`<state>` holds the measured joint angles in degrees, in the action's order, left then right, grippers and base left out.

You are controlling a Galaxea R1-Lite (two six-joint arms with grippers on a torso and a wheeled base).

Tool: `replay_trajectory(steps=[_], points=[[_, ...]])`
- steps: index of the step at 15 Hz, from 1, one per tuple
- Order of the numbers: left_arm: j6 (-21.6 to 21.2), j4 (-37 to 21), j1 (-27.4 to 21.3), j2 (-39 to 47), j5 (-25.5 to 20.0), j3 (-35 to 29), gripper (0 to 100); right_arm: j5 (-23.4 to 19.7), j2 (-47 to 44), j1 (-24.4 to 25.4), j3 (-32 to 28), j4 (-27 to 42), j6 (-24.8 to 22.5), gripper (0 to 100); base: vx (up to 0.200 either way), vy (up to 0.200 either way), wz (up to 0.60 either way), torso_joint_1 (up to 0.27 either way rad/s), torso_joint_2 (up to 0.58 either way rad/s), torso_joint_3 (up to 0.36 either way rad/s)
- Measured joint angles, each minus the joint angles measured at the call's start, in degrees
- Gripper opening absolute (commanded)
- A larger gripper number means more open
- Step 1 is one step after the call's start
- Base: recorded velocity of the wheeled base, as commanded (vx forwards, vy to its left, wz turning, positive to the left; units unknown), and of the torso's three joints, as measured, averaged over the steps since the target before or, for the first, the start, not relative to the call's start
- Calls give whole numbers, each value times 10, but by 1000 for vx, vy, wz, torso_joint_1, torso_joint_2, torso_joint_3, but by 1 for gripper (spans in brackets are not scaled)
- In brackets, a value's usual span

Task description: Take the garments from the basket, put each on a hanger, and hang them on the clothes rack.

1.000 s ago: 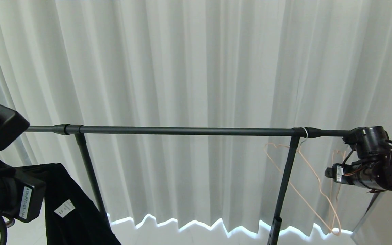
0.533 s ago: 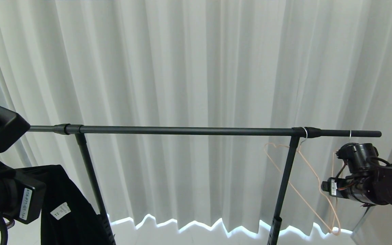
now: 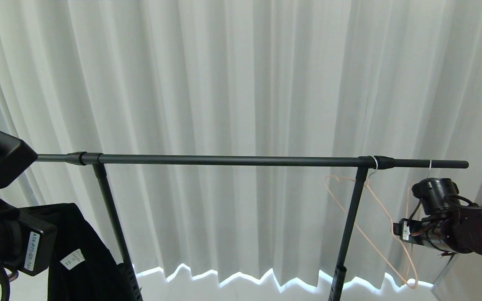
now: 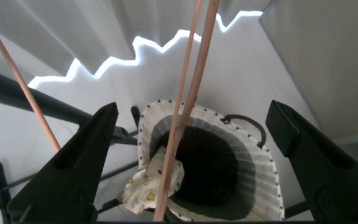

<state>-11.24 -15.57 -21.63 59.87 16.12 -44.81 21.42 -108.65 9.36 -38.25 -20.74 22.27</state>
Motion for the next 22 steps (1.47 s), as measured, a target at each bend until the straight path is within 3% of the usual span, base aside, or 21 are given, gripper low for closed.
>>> replay_trajectory(steps=[4,5,15,22], points=[[0,0,1,0,0,0,0,1,-7,7,0,-4,9,100,0,0,0,0,0,0],[0,0,2,0,0,0,0,1,-7,7,0,-4,9,0,0,0,0,0,0,0],[0,0,5,-1,-1,-1,0,0,-13,6,-1,-3,16,0,0,0,0,0,0,0],[0,0,7,-2,-1,-1,0,-14,31,7,3,-3,9,0,0,0,0,0,0,0]])
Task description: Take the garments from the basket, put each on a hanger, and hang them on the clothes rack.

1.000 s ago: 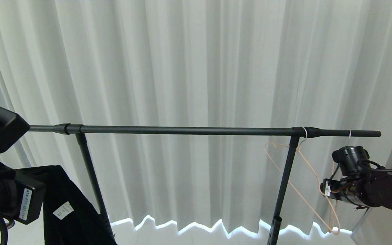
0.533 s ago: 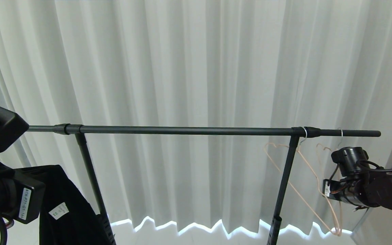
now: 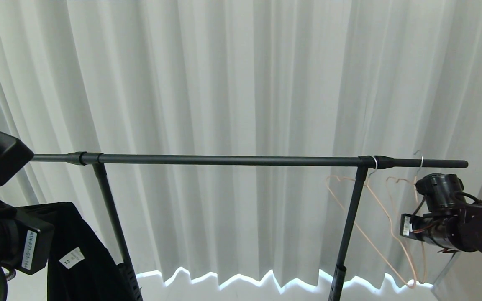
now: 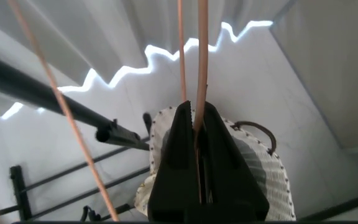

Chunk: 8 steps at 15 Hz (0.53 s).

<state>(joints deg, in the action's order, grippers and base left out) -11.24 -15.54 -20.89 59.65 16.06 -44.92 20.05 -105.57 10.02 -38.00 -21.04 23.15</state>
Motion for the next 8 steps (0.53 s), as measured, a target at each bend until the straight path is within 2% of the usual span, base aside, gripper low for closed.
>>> replay_trajectory(steps=[5,8], points=[[0,0,0,0,-1,1,0,-20,49,-1,11,0,-38,0,0,0,0,0,0,0],[0,0,0,0,-1,1,0,-29,80,-7,27,0,-82,0,0,0,0,0,0,0]])
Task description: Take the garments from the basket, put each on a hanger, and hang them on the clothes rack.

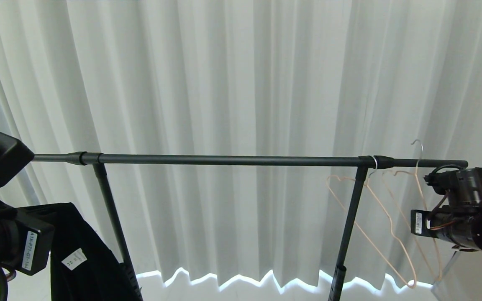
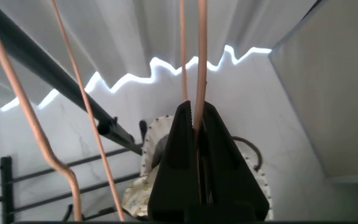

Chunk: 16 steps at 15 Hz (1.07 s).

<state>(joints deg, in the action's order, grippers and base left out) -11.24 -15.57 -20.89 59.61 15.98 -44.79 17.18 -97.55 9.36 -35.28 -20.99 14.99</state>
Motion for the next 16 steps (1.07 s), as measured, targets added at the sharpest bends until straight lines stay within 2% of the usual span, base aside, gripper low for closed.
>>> replay_trajectory(steps=[5,16], points=[[-3,0,0,1,0,0,0,-1,62,-3,38,8,-43,0,0,0,0,0,0,0],[-4,0,0,3,0,0,0,7,157,-1,63,3,-49,0,0,0,0,0,0,0]])
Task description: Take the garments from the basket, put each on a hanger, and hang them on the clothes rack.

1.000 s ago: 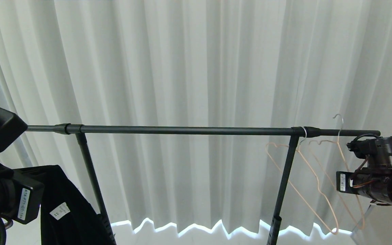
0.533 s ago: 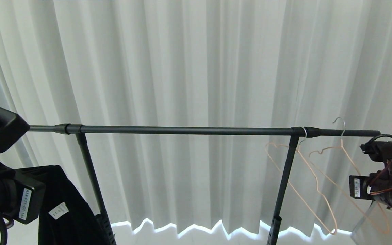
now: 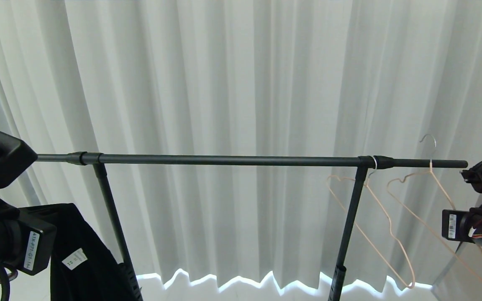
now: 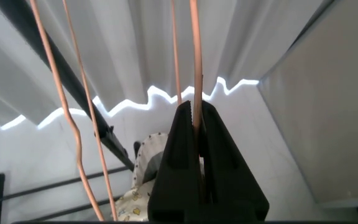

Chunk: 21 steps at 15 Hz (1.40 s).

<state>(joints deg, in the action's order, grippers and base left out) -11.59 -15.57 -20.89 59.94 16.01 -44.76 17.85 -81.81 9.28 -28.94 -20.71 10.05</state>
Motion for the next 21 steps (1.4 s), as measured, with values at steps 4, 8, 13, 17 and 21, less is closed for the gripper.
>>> replay_trajectory(steps=[4,8,13,17,21], points=[[2,0,0,0,0,3,0,-1,61,1,19,3,-51,0,0,0,0,0,0,0],[2,0,0,-1,0,10,0,-2,140,2,58,23,-104,0,0,0,0,0,0,0],[-1,0,0,-2,0,11,0,-3,212,3,69,80,-113,0,-40,0,0,0,1,1],[-1,0,0,-2,1,11,0,-4,237,3,70,88,-113,0,-200,0,0,4,1,2],[-1,0,0,-2,1,11,0,-6,243,3,69,87,-113,0,-200,0,0,-1,0,2]])
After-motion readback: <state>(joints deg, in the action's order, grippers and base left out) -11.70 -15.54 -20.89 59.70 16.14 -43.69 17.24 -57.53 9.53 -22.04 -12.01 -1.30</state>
